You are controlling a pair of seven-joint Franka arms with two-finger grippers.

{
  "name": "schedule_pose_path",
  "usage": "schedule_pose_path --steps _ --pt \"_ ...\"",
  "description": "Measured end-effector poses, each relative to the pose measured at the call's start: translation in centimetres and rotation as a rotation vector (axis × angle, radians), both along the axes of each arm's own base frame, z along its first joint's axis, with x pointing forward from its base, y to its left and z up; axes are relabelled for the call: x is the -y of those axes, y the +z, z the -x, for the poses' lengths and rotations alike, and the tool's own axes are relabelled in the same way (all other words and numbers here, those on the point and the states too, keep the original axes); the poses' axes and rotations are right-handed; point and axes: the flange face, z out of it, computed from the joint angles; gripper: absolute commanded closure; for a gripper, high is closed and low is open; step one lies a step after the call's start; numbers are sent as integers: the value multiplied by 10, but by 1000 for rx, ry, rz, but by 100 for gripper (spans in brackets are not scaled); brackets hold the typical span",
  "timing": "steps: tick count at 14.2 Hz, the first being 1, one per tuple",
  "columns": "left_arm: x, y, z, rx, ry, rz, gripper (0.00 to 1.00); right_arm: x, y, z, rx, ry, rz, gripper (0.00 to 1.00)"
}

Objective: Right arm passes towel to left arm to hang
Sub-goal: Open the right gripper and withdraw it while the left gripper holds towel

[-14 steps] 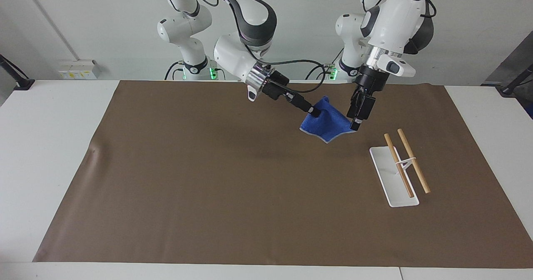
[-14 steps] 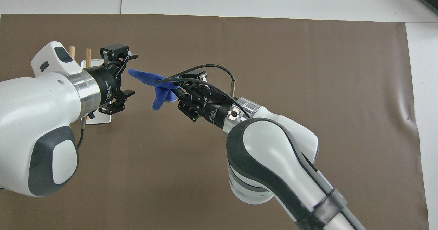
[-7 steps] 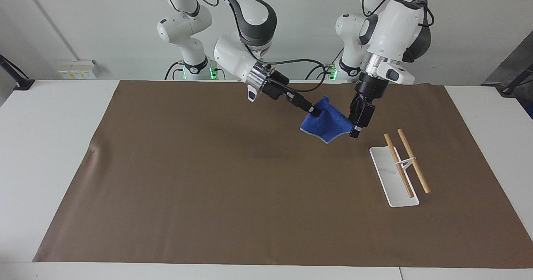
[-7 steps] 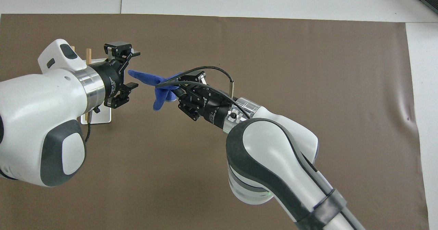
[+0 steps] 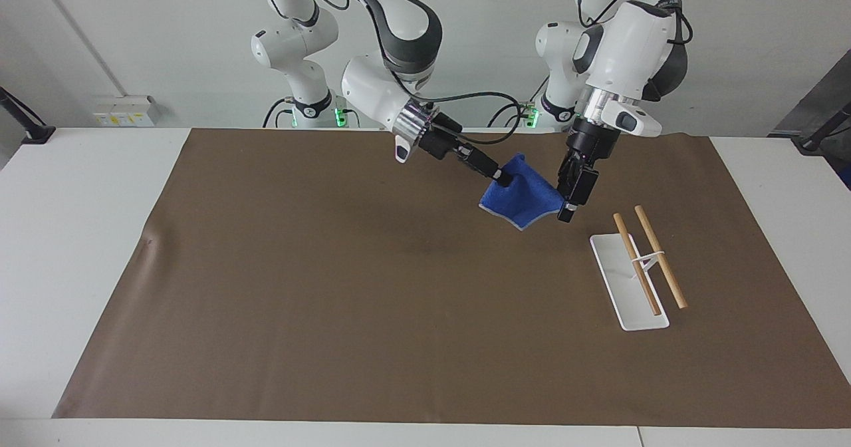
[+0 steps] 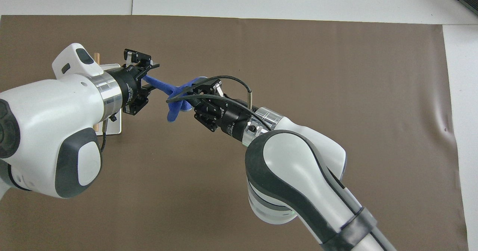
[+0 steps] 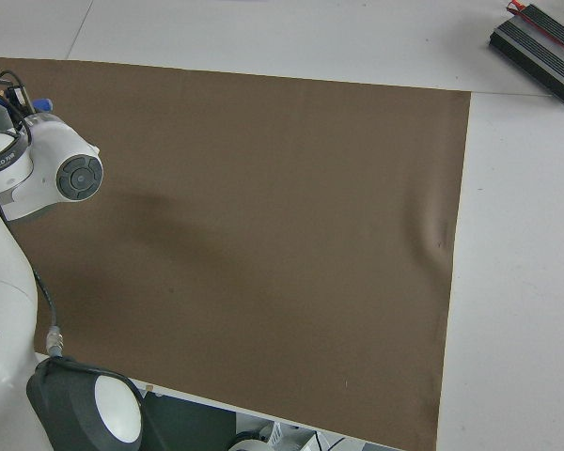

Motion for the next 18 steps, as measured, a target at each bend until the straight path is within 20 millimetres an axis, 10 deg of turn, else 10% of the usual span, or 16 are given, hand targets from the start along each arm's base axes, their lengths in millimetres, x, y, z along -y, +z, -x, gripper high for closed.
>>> schedule_pose_path --steps 5,10,13,18 --pt "5 -3 3 -20 -12 -6 100 -1 0 0 0 1 0 100" --pt "5 -13 8 -55 -180 -104 100 -1 0 0 0 1 0 100" --pt "-4 -16 7 -46 -273 -155 100 0 -1 0 12 6 14 0" --pt "-49 -14 -9 -31 -258 -179 100 24 -10 -26 261 110 310 0"
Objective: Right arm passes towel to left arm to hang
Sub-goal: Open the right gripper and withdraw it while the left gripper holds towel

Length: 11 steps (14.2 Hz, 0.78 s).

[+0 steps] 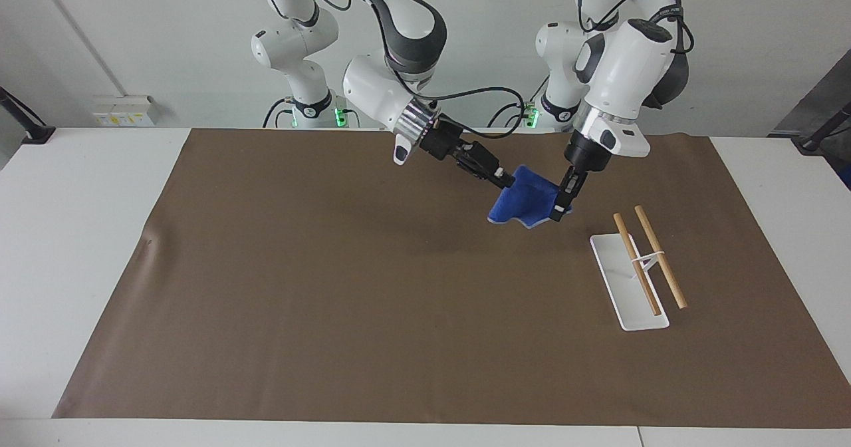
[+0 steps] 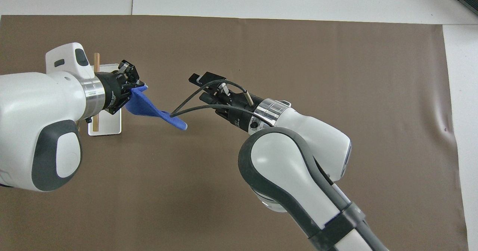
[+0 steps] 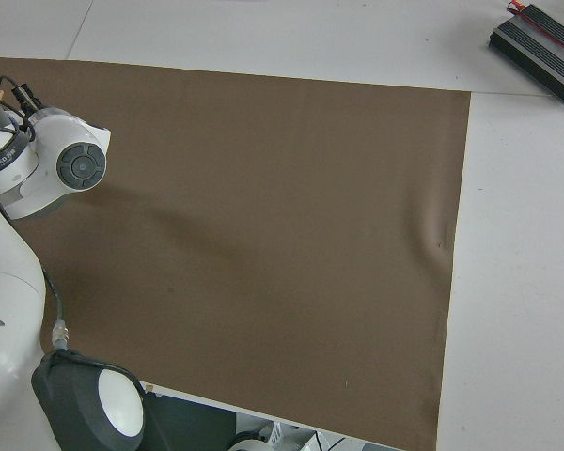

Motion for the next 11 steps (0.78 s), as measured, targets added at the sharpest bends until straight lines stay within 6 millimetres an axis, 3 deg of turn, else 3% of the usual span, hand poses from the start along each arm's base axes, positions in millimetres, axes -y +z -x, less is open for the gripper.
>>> schedule_pose_path --steps 3,7,11 --pt "-32 2 -9 14 13 -14 100 36 -6 -28 126 52 203 0" --pt "-61 2 -15 27 17 -31 100 99 -18 -60 243 151 519 0" --pt "-93 1 -19 24 70 -30 100 164 -25 -84 260 347 808 0"
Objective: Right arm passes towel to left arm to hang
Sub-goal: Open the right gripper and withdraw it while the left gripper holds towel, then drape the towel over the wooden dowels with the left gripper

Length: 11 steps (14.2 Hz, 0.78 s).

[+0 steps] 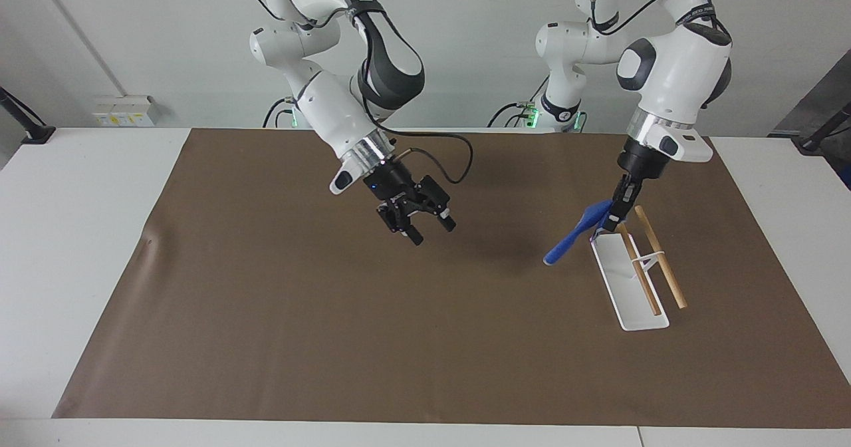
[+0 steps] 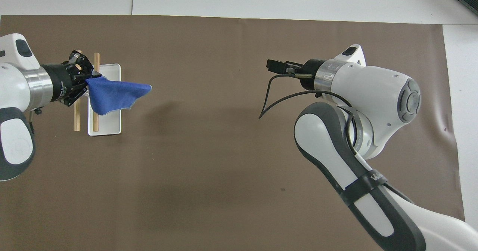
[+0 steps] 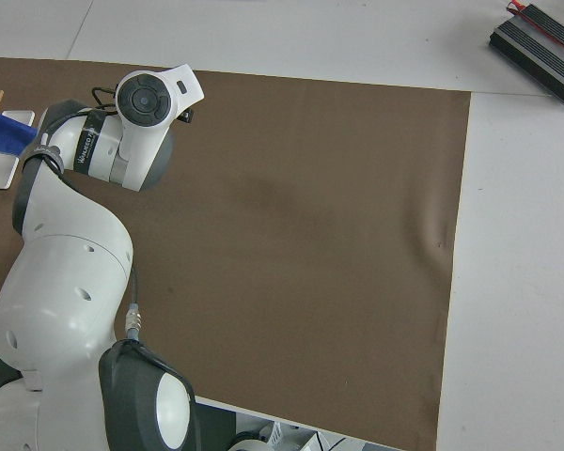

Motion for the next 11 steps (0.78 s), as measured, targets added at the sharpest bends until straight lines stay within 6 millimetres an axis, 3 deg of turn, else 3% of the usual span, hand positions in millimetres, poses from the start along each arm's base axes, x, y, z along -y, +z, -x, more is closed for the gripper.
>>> schedule_pose_path --steps 3,6,11 --pt "-27 -3 -2 -7 45 2 100 59 1 -13 -54 58 188 0" --pt "-51 -6 -2 -12 61 -8 100 106 15 -19 -110 81 319 0" --pt "-70 -12 0 -48 60 -49 100 177 39 -12 -227 48 447 0"
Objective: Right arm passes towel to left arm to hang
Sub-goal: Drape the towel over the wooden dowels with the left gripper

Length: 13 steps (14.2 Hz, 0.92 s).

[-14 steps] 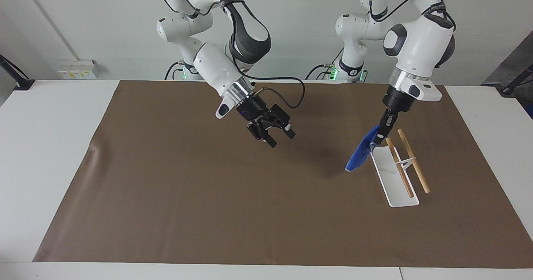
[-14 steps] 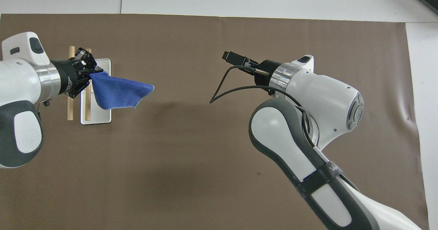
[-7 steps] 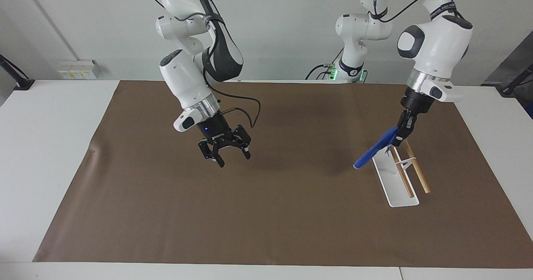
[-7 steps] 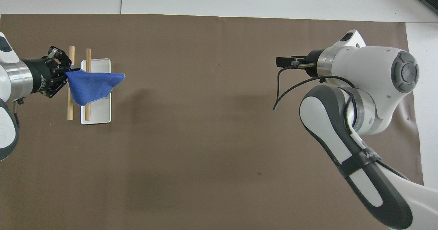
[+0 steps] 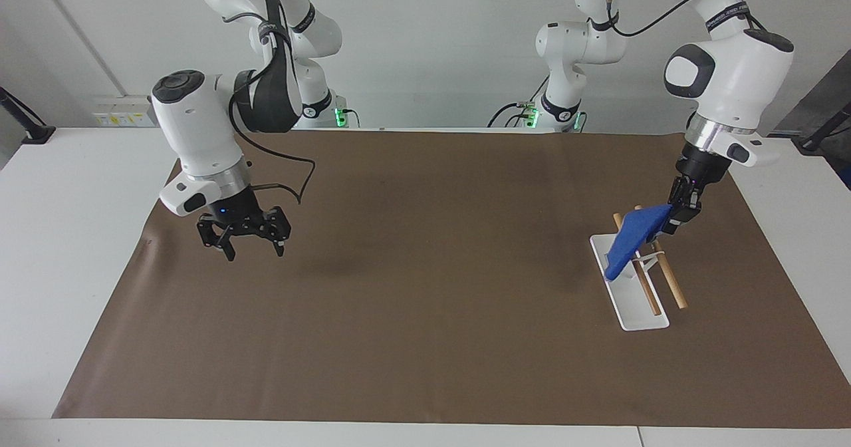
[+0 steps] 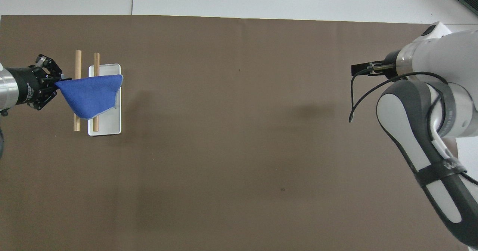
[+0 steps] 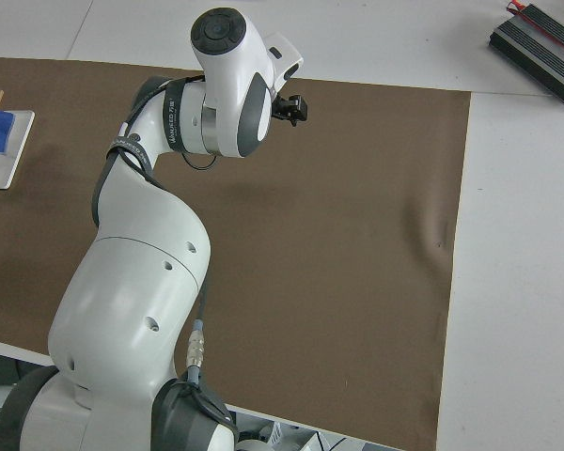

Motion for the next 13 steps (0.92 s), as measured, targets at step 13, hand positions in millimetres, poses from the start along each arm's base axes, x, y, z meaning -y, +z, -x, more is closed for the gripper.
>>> schedule_pose_path --steps 13 --pt "-25 7 4 -83 -124 -252 100 39 129 85 -197 -165 -22 0"
